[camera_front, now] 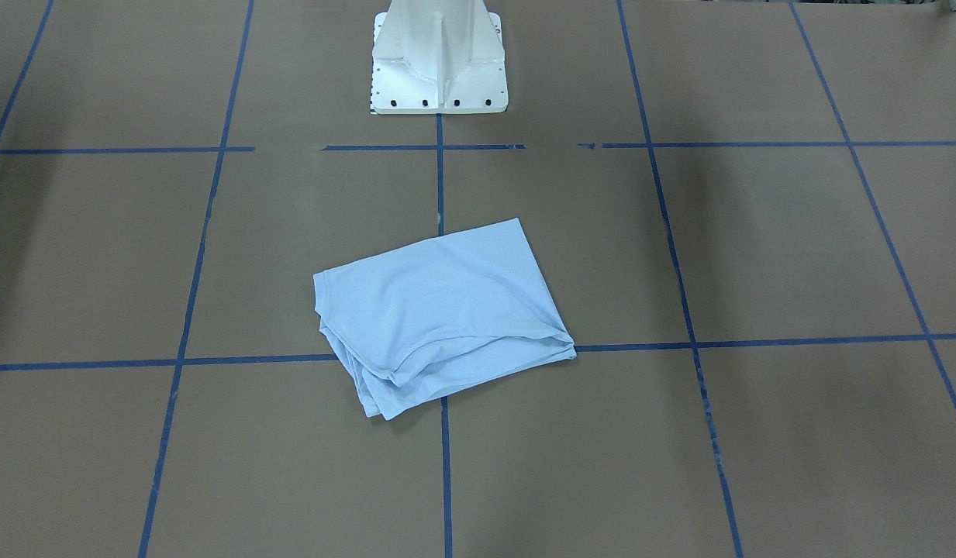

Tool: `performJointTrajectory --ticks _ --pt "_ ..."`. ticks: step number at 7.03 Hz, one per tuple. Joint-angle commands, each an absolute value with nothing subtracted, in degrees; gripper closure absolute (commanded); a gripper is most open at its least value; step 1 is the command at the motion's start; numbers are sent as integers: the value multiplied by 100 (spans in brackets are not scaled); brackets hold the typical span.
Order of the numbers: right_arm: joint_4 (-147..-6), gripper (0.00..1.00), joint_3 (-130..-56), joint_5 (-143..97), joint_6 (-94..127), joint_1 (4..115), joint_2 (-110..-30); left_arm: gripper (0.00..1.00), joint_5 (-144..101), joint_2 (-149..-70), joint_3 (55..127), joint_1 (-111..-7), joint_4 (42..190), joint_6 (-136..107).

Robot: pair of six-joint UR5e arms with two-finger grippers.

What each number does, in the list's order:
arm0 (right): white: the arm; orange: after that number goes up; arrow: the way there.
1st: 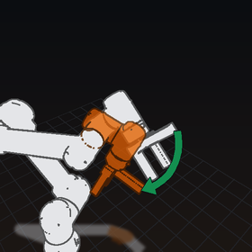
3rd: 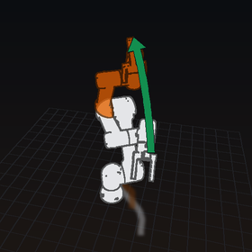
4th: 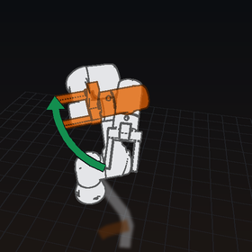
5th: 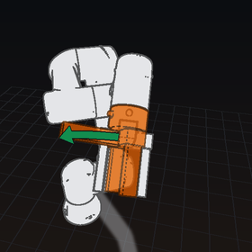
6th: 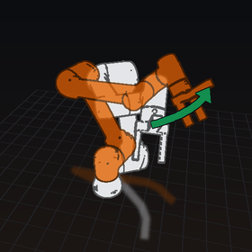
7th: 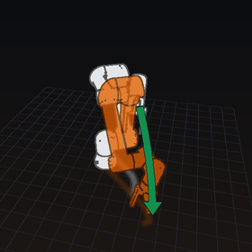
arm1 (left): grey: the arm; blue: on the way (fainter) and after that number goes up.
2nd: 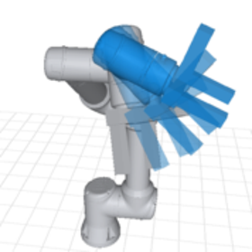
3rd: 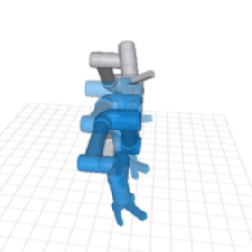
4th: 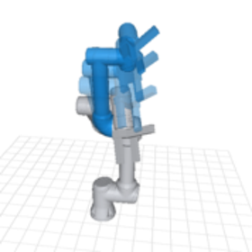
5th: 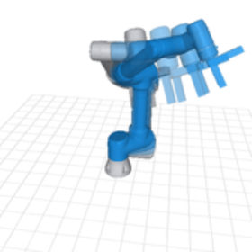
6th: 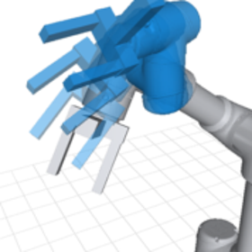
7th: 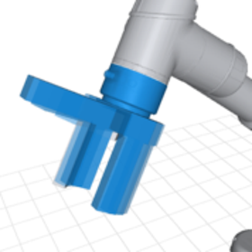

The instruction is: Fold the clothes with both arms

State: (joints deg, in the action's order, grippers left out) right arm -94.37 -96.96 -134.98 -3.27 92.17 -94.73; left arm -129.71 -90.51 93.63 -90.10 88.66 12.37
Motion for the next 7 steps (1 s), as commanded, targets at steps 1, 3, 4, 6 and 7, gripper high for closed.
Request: performJointTrajectory --ticks 1,3,4,6,7 --pt "-8355 0 -9326 -13500 574 9071 -9483 0 -12964 -9026 9369 -9009 8868 1239" --pt "-8192 0 -9308 -13526 712 9062 -9483 0 -12964 -9026 9369 -9009 8868 1239" --pt "-8200 0 -9316 -13526 712 9062 -9483 0 -12973 -9026 9378 -9009 8868 1239" --pt "-8200 0 -9308 -13535 712 9062 -9483 0 -13016 -9026 9378 -9009 8859 1178" --pt "-8200 0 -9316 -13535 721 9062 -9483 0 -13025 -9026 9369 -9009 8859 1134"
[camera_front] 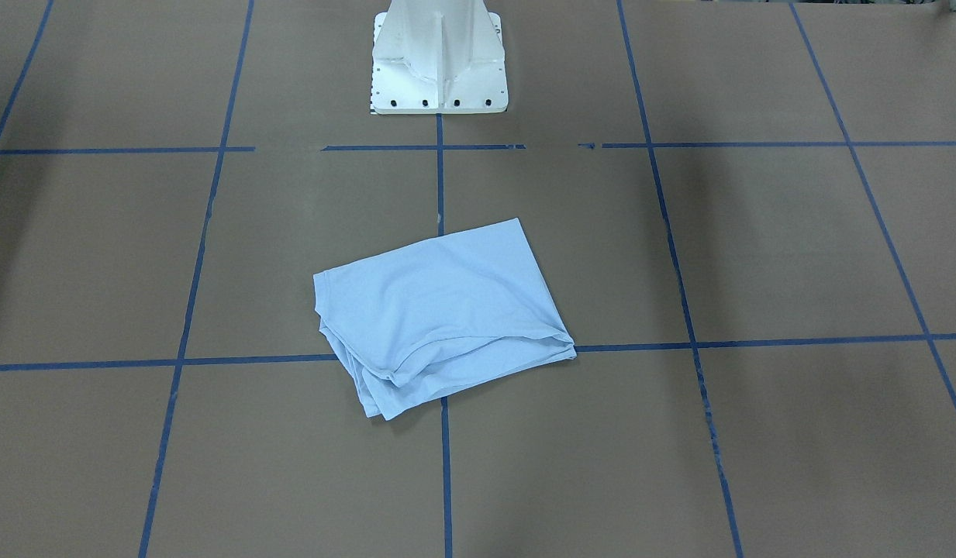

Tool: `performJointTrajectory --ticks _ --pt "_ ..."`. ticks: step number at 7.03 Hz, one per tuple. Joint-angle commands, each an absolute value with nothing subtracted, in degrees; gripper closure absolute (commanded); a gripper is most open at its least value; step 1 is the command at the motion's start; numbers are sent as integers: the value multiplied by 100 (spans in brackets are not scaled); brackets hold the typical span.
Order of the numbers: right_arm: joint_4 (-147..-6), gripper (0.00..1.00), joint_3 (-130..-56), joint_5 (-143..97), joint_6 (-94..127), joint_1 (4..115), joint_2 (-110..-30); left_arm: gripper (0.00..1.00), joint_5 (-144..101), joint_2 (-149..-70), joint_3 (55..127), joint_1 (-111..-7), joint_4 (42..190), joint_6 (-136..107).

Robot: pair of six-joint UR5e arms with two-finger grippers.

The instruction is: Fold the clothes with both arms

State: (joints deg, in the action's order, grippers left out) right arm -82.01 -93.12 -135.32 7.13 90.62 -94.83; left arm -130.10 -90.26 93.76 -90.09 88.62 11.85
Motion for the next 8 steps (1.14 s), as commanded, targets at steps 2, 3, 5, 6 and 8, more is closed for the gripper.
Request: performJointTrajectory --ticks 2,3,5,6,8 --pt "-8183 0 -9334 -13648 729 9062 -9483 0 -13025 -9026 9378 -9009 8868 880" --pt "-8183 0 -9334 -13684 729 9062 -9483 0 -13025 -9035 9378 -9009 8868 879" --pt "-8174 0 -9343 -13667 721 9062 -9483 0 -13025 -9035 9378 -9009 8877 879" --pt "-8174 0 -9343 -13667 721 9035 -9475 0 -13034 -9035 9378 -9009 8877 879" --pt "-8174 0 -9343 -13667 721 9026 -9483 0 -13025 -9035 9378 -9009 8877 888"
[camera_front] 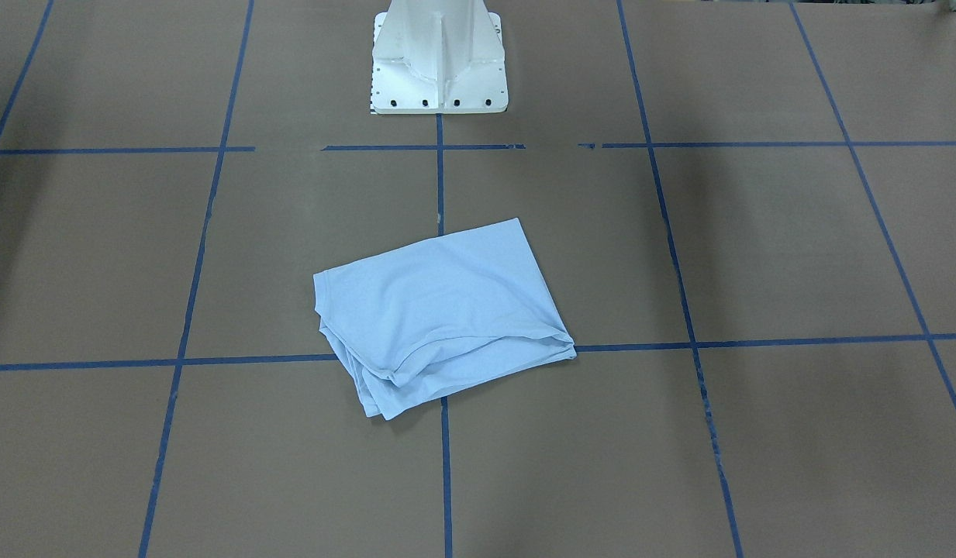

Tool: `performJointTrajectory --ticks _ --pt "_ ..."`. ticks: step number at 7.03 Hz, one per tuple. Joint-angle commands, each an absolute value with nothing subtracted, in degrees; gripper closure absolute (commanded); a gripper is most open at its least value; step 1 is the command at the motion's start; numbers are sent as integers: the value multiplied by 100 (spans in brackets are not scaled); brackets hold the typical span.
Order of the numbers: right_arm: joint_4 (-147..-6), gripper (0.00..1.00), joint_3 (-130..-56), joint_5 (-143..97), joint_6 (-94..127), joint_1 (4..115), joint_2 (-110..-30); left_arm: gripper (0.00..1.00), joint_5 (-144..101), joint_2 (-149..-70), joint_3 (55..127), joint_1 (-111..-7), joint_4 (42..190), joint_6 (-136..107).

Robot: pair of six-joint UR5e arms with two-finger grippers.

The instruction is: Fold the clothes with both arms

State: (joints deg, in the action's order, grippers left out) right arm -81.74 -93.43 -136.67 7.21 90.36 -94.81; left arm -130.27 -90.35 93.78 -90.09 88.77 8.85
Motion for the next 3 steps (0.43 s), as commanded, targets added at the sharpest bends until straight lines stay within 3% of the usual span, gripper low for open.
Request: performJointTrajectory --ticks 1,3 --pt "-8174 0 -9334 -13667 721 8992 -9483 0 -13034 -9026 9378 -9009 8886 888" --pt "-8174 0 -9351 -13667 721 8991 -9483 0 -13034 -9035 9360 -9009 8895 888"
